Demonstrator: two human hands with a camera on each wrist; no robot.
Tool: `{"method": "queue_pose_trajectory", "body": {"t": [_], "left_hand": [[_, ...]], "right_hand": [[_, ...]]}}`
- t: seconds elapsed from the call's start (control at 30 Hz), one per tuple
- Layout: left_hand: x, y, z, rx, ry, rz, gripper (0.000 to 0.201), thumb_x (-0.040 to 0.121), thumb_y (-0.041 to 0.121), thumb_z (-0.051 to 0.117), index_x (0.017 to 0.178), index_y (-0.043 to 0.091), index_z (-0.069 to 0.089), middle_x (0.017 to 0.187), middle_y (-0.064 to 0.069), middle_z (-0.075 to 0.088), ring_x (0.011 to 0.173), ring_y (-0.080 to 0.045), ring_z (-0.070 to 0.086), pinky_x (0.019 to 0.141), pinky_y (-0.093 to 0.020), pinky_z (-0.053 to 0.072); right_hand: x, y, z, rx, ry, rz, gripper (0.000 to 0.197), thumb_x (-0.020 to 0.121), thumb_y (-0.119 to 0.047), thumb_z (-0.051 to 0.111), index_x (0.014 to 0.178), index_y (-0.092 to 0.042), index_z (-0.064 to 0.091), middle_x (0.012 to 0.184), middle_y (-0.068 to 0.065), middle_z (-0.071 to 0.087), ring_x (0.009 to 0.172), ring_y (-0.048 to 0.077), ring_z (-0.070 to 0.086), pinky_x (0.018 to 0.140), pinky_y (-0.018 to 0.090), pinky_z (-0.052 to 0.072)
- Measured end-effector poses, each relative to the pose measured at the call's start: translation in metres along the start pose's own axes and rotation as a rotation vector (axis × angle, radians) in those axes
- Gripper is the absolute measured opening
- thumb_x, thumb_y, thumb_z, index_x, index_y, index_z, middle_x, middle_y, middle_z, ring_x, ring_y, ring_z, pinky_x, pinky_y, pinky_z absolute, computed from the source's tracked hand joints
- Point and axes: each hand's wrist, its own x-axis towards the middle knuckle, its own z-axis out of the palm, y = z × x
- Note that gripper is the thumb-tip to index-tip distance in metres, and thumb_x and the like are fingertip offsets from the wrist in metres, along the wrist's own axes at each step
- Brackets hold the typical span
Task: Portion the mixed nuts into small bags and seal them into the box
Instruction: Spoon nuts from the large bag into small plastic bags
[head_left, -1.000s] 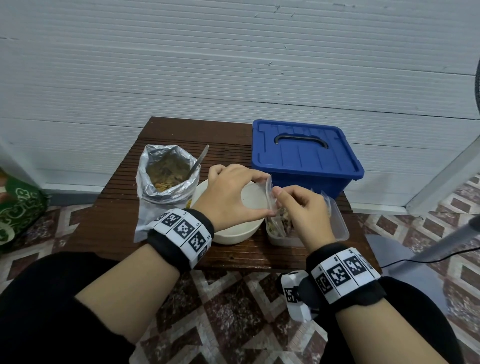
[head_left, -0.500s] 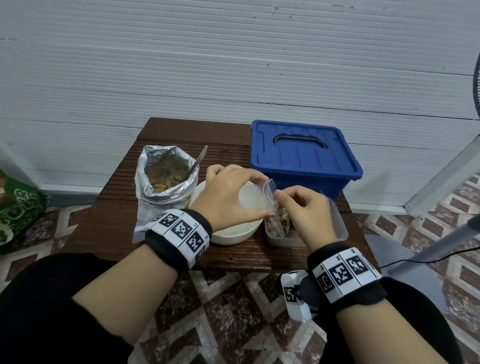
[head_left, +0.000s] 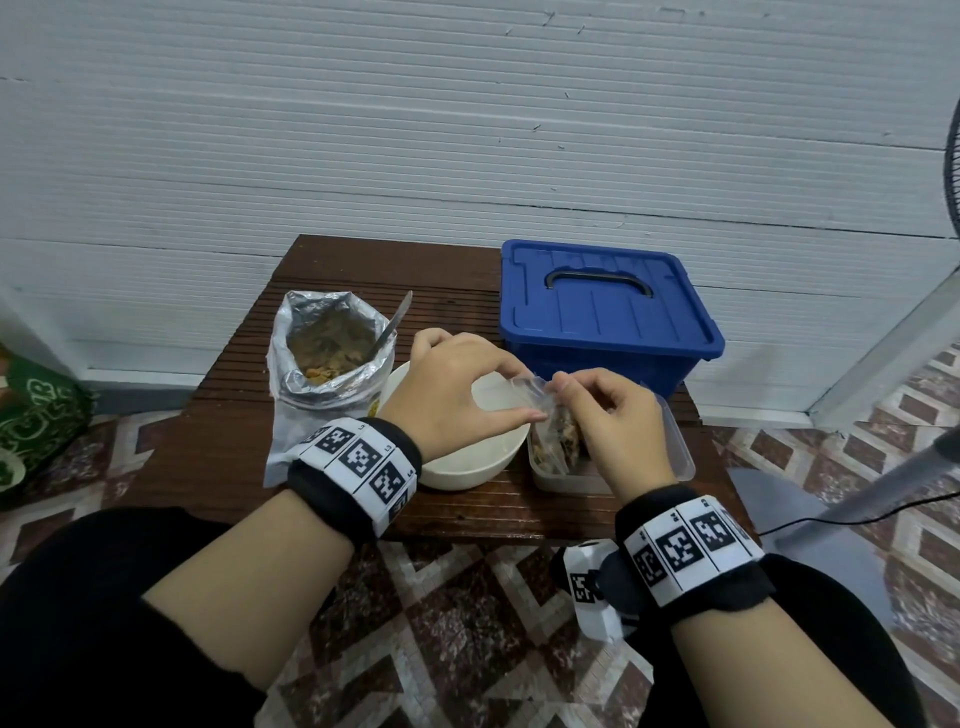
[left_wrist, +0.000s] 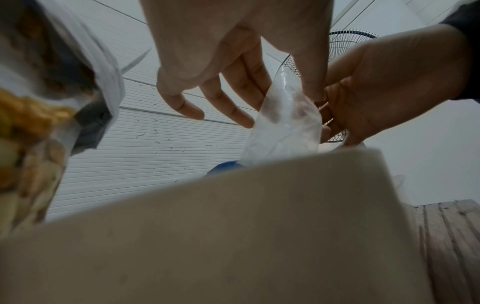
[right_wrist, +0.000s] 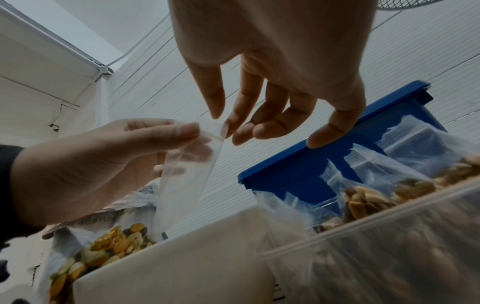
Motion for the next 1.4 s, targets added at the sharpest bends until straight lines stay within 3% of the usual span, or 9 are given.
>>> {"method": "queue_pose_trajectory", "body": {"t": [0.23, 0.53, 0.63, 0.83, 1.03, 1.1, 1.2, 1.33, 1.4], "left_hand": [[0.001, -0.003, 0.000, -0.033, 0.033, 0.008, 0.056, 0.068, 0.069, 0.063, 0.106, 0.028, 0.068, 0.102, 0.020, 0.067, 0.104, 0.001, 0.058, 0.100, -0.033, 0.028], [0.005, 0.002, -0.016, -0.092, 0.136, 0.021, 0.040, 0.073, 0.052, 0.072, 0.097, 0.021, 0.072, 0.097, 0.012, 0.071, 0.094, -0.001, 0.061, 0.093, -0.019, 0.040], [0.008, 0.007, -0.033, -0.180, 0.214, -0.029, 0.036, 0.072, 0.037, 0.081, 0.100, 0.016, 0.072, 0.096, 0.007, 0.072, 0.090, -0.004, 0.065, 0.083, -0.017, 0.050], [0.010, 0.018, -0.069, -0.361, 0.353, -0.188, 0.028, 0.071, 0.027, 0.082, 0.097, 0.025, 0.070, 0.092, 0.016, 0.069, 0.081, 0.004, 0.063, 0.071, -0.011, 0.046], [0.007, 0.007, -0.111, -0.288, 0.438, -0.296, 0.038, 0.071, 0.042, 0.080, 0.103, 0.024, 0.070, 0.094, 0.013, 0.071, 0.086, 0.002, 0.064, 0.076, -0.014, 0.048], [0.006, -0.004, -0.125, -0.228, 0.458, -0.338, 0.037, 0.073, 0.039, 0.079, 0.105, 0.023, 0.069, 0.097, 0.013, 0.069, 0.088, 0.006, 0.062, 0.075, -0.006, 0.044], [0.000, -0.024, -0.142, -0.107, 0.452, -0.434, 0.038, 0.074, 0.037, 0.079, 0.108, 0.024, 0.068, 0.103, 0.016, 0.065, 0.089, 0.016, 0.055, 0.073, 0.004, 0.036], [-0.010, -0.049, -0.148, -0.015, 0.387, -0.563, 0.031, 0.074, 0.039, 0.079, 0.101, 0.032, 0.065, 0.101, 0.015, 0.064, 0.093, 0.003, 0.055, 0.073, -0.003, 0.033], [-0.014, -0.058, -0.146, -0.001, 0.325, -0.587, 0.030, 0.075, 0.039, 0.078, 0.101, 0.034, 0.065, 0.101, 0.016, 0.064, 0.096, 0.000, 0.055, 0.074, -0.007, 0.034]], "right_hand": [[0.001, 0.001, 0.000, 0.031, 0.021, 0.014, 0.017, 0.093, -0.025, 0.059, 0.087, -0.016, 0.072, 0.080, -0.006, 0.069, 0.082, 0.006, 0.064, 0.076, 0.023, 0.047], [0.006, -0.010, 0.004, 0.020, 0.032, -0.033, 0.019, 0.093, -0.027, 0.057, 0.083, -0.019, 0.071, 0.077, -0.007, 0.068, 0.078, 0.002, 0.062, 0.073, 0.018, 0.046], [0.012, -0.022, 0.008, 0.041, 0.045, -0.054, 0.022, 0.095, -0.028, 0.055, 0.086, -0.019, 0.072, 0.077, -0.006, 0.069, 0.077, 0.001, 0.062, 0.075, 0.019, 0.048], [0.022, -0.044, 0.032, 0.120, 0.022, -0.071, 0.027, 0.097, -0.028, 0.051, 0.087, -0.015, 0.072, 0.079, -0.001, 0.069, 0.072, -0.001, 0.058, 0.070, 0.011, 0.045], [0.026, -0.064, 0.061, 0.141, -0.111, -0.048, 0.015, 0.090, -0.035, 0.062, 0.094, -0.024, 0.070, 0.083, -0.003, 0.069, 0.081, 0.005, 0.062, 0.080, 0.024, 0.050], [0.027, -0.068, 0.071, 0.076, -0.149, -0.039, 0.028, 0.085, -0.043, 0.065, 0.108, -0.025, 0.067, 0.082, -0.006, 0.066, 0.083, 0.003, 0.061, 0.077, 0.016, 0.048], [0.030, -0.074, 0.086, -0.047, -0.170, -0.040, 0.043, 0.084, -0.046, 0.066, 0.120, -0.021, 0.064, 0.075, -0.013, 0.060, 0.074, -0.005, 0.055, 0.073, 0.011, 0.043], [0.036, -0.078, 0.103, -0.132, -0.201, -0.056, 0.037, 0.088, -0.042, 0.064, 0.116, -0.018, 0.067, 0.078, -0.012, 0.064, 0.071, -0.005, 0.053, 0.074, 0.014, 0.043], [0.038, -0.077, 0.110, -0.172, -0.212, -0.084, 0.028, 0.091, -0.039, 0.061, 0.107, -0.019, 0.071, 0.081, -0.010, 0.066, 0.079, 0.001, 0.057, 0.087, 0.027, 0.048]]}}
